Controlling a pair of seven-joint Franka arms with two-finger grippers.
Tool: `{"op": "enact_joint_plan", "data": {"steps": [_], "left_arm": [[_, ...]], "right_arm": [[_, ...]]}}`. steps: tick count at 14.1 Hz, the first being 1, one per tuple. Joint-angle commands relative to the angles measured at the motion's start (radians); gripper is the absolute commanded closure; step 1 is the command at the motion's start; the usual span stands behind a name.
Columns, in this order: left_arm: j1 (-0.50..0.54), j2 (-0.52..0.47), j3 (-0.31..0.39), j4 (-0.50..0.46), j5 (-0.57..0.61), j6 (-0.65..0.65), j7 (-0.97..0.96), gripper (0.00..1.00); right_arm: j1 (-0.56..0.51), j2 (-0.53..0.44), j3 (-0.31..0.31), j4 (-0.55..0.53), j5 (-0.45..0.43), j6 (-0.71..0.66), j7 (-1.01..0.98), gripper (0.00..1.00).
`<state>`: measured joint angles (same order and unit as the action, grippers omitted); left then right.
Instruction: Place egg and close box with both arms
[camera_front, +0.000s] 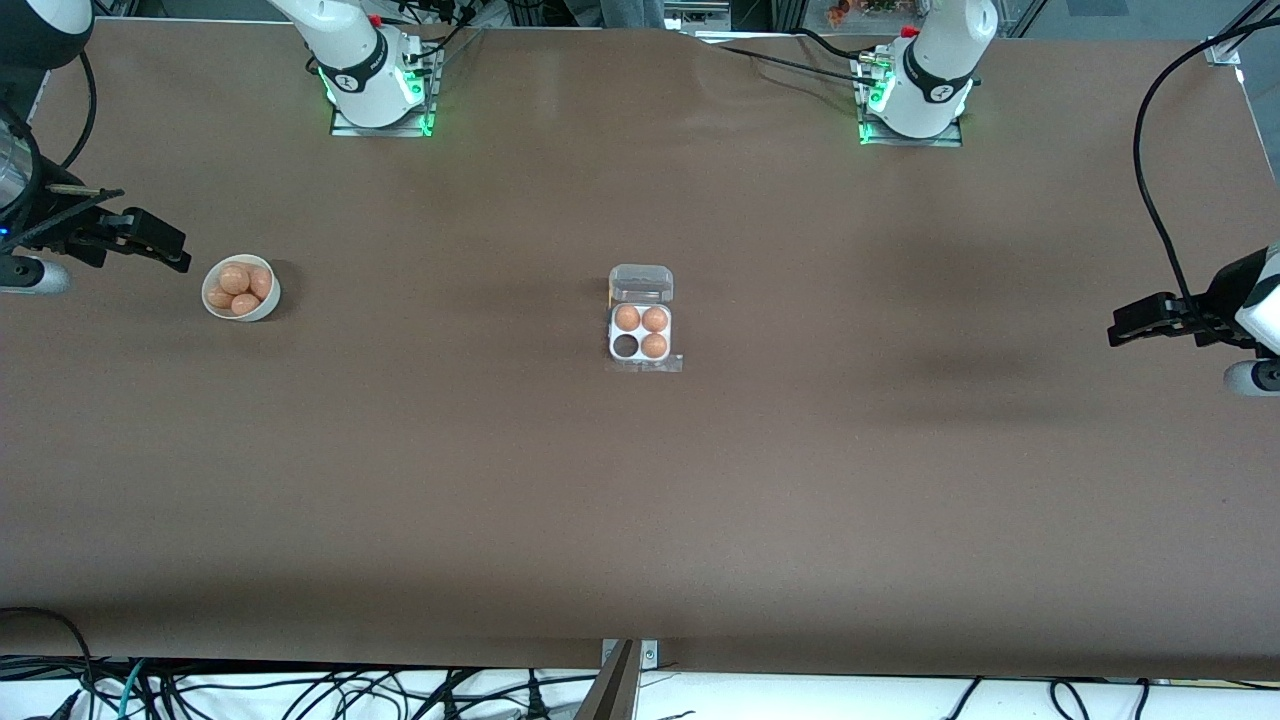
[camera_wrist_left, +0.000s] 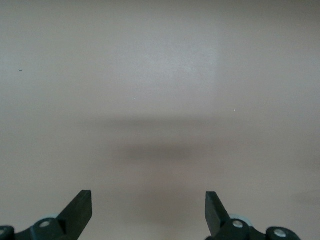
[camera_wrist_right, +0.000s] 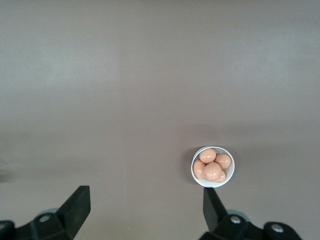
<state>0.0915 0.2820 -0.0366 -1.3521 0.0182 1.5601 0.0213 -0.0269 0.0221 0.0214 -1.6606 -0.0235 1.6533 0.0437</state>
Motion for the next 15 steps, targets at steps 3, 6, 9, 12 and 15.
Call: {"op": "enact_joint_plan", "data": {"steps": [3,6,9,12,15], "left_arm": [[0.005,0.014,-0.003,0.030,-0.012,-0.008,0.020,0.00],[0.005,0.014,-0.003,0.028,-0.014,-0.008,0.020,0.00],[0.005,0.016,-0.003,0.028,-0.014,-0.008,0.020,0.00],[0.005,0.016,-0.002,0.028,-0.015,-0.008,0.020,0.00],[0.005,0.019,-0.003,0.028,-0.015,-0.008,0.020,0.00]], "right_arm": [[-0.001,0.001,0.011,-0.001,-0.007,-0.018,-0.004,0.00],[0.008,0.039,0.017,0.002,-0.058,-0.056,-0.005,0.00],[0.028,0.068,0.017,-0.004,-0.137,-0.089,0.005,0.00],[0.025,0.137,0.015,-0.037,-0.180,-0.092,0.057,0.00],[0.025,0.153,0.015,-0.154,-0.235,-0.009,0.130,0.00]]}}
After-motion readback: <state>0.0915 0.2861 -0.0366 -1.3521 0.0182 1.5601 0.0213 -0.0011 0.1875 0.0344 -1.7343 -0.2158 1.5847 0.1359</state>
